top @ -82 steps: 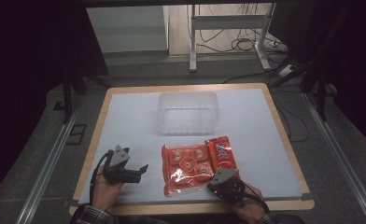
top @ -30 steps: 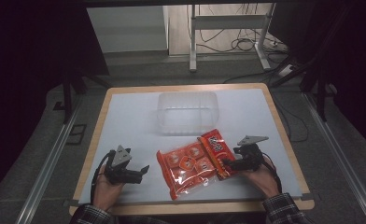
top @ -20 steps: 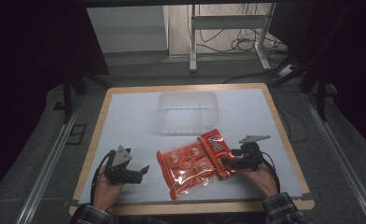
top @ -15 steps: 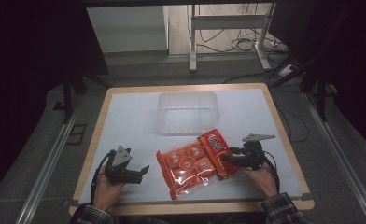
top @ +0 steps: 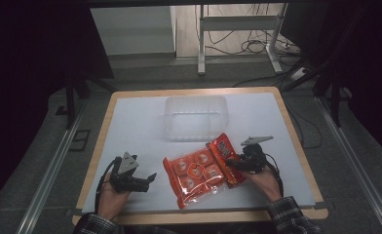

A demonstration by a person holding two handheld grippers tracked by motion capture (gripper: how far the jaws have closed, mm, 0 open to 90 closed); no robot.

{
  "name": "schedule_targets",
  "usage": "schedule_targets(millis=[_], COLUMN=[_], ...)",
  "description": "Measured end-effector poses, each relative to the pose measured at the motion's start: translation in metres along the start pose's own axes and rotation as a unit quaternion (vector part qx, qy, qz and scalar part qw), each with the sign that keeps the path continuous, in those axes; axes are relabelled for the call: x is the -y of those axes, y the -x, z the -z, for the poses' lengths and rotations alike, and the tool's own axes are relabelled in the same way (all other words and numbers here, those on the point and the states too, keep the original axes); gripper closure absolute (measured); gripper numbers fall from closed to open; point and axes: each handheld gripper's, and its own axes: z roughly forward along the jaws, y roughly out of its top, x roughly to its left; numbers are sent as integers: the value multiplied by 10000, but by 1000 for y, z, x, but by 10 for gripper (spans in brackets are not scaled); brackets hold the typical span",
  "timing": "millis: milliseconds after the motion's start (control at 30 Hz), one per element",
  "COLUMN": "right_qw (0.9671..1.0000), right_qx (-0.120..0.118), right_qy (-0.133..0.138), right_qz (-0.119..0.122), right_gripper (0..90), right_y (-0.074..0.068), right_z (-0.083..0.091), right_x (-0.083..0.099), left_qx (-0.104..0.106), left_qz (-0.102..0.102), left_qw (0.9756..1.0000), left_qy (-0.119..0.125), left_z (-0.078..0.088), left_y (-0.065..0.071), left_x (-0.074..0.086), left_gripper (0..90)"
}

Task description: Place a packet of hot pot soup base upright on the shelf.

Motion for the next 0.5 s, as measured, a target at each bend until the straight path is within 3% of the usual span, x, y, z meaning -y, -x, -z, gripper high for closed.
schedule_targets(millis=[133, 200, 267, 500], right_qw=[9996, 9994, 9995, 9995], right_qx=[-6, -173, -134, -38], right_qy=[-258, -307, -293, -213], right_qz=[87, 16, -21, 212], right_gripper=[818, 883, 889, 891], right_y=[5, 6, 3, -12], right_z=[-9, -9, -7, 7], right_x=[-6, -7, -9, -17], left_qx=[-1, 0, -3, -9], left_qz=[19, 16, 13, 32], left_qw=[10000, 10000, 10000, 10000], left_qy=[11, 13, 16, 49], left_z=[0, 1, 1, 1], left_y=[-1, -1, -1, -1], left_x=[0, 1, 0, 0], left_gripper=[38, 38, 38, 39])
